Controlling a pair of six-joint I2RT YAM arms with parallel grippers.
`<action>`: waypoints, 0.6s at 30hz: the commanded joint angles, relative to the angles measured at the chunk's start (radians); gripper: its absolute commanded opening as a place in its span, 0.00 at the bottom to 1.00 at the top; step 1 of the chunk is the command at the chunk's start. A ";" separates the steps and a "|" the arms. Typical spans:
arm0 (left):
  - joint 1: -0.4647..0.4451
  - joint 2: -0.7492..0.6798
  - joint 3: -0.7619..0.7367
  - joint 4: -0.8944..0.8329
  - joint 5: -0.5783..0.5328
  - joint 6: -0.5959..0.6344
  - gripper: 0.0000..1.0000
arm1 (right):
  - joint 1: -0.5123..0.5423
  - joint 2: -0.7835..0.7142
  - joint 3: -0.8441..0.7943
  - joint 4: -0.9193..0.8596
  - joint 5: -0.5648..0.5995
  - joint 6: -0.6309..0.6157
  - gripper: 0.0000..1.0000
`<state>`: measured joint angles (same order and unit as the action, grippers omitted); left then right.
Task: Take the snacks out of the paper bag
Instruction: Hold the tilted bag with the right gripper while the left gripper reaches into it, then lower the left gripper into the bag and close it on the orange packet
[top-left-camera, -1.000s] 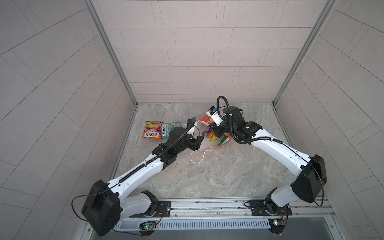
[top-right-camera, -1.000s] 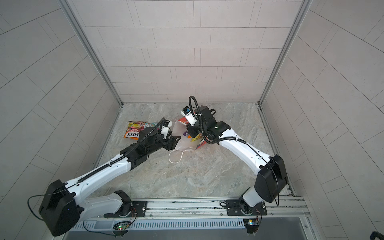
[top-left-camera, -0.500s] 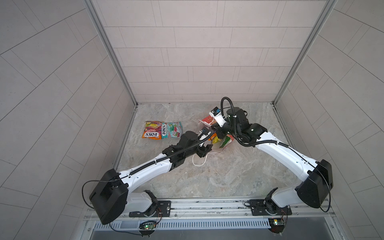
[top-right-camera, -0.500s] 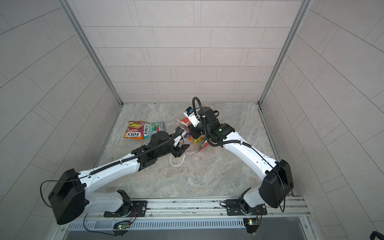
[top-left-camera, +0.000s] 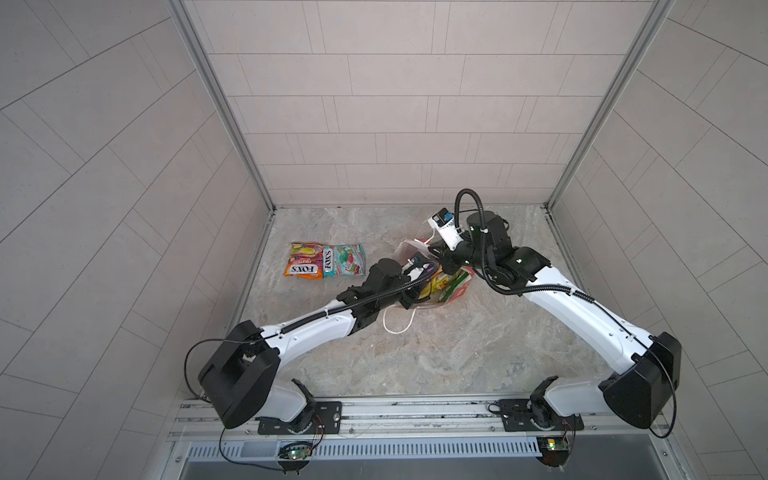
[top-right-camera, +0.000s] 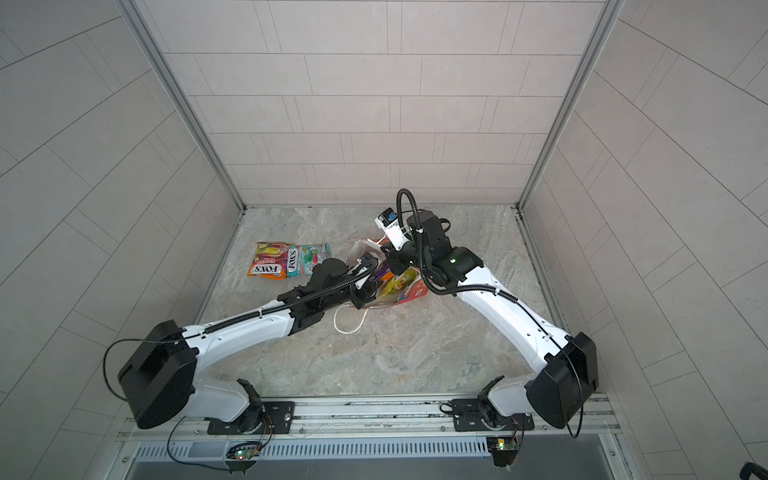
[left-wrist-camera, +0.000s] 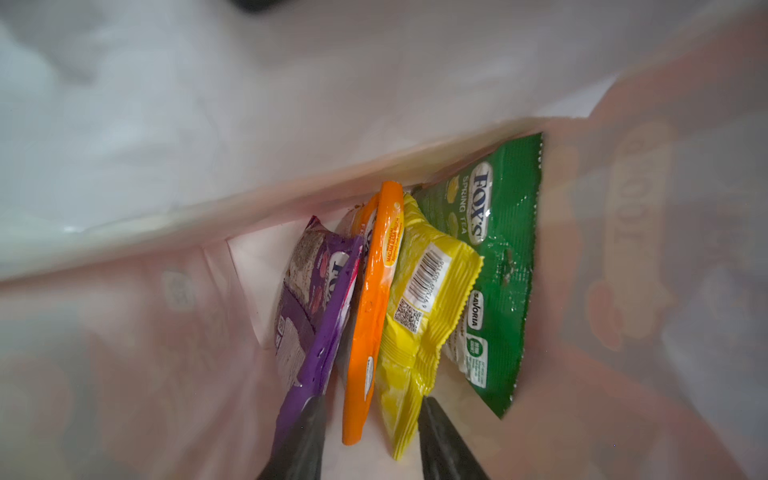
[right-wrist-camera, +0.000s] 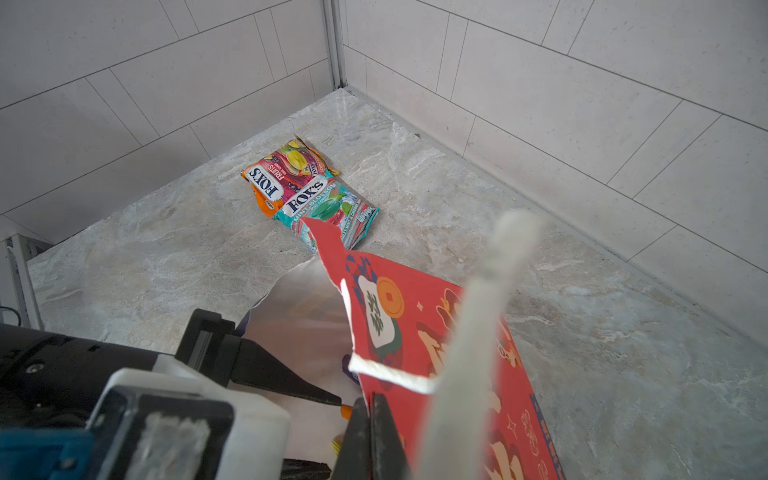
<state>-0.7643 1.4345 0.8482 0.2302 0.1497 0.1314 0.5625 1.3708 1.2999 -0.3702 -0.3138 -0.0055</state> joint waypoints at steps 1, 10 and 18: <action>0.000 0.030 0.068 0.022 0.004 0.023 0.42 | -0.002 -0.033 -0.013 0.036 -0.024 0.012 0.00; 0.002 0.101 0.153 -0.012 -0.053 0.051 0.41 | -0.002 -0.065 -0.050 0.072 -0.030 0.001 0.00; 0.002 0.181 0.196 -0.014 -0.048 0.070 0.41 | -0.001 -0.070 -0.062 0.093 -0.036 0.008 0.00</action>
<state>-0.7639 1.5810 1.0039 0.2264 0.1081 0.1844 0.5301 1.3388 1.2392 -0.2943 -0.2680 -0.0059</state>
